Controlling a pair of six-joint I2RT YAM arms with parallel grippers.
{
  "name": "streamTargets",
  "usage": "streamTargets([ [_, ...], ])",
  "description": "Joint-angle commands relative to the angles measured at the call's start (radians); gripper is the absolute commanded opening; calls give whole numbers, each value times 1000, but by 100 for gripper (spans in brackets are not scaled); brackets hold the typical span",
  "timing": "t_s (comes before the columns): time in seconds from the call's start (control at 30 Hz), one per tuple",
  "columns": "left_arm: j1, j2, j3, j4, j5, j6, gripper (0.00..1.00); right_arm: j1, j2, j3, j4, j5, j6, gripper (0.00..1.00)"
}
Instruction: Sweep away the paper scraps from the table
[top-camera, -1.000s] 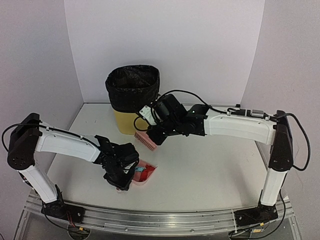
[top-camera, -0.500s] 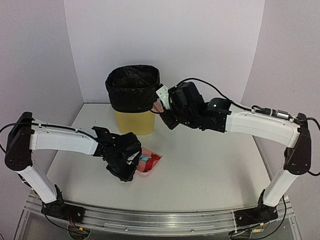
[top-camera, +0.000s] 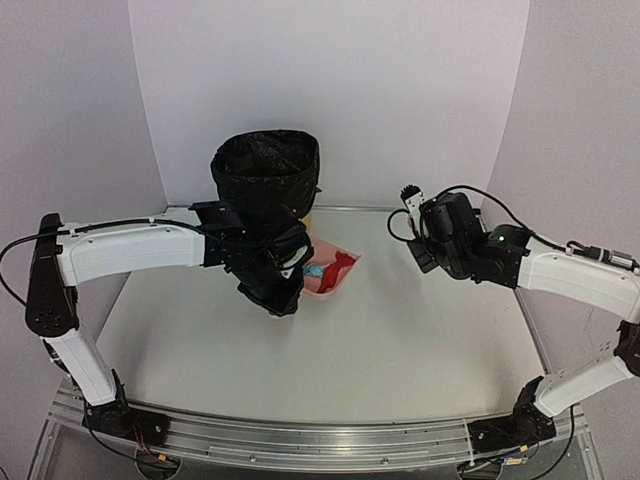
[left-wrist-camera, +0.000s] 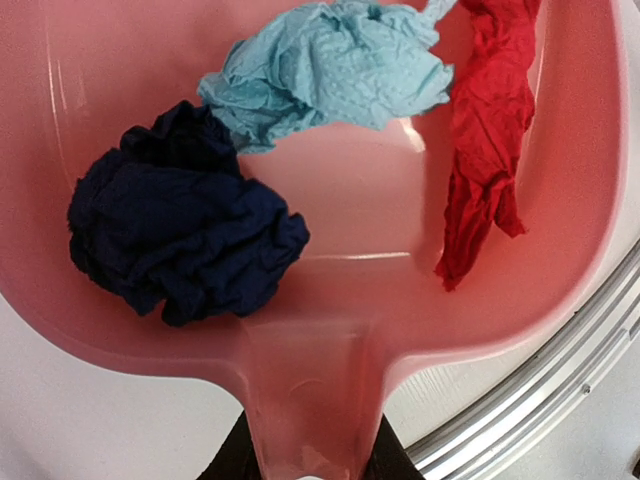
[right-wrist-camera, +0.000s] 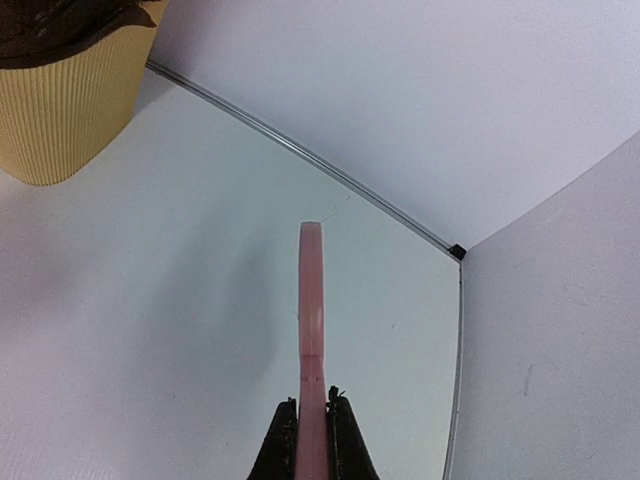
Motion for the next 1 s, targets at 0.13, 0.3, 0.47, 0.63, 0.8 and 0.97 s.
streamTargets([
  [0.13,5,155,341,-127,-123,113,0,-29,-147,-140,11,67,67,0],
  [0.3,11,242,577,-191,-190,169,0,-34,-161,-164,-16,66,83,0],
  [0.47,45,310,775,-230,-211,212,0,-36,-164,-175,-29,55,97,0],
  [0.63,96,343,898,-242,-197,234,0,-36,-162,-191,-38,49,123,0],
  [0.8,128,317,929,-213,-204,258,0,-37,-159,-209,-48,39,158,0],
  [0.97,148,276,928,-191,-262,280,0,-38,-148,-207,-58,31,159,0],
])
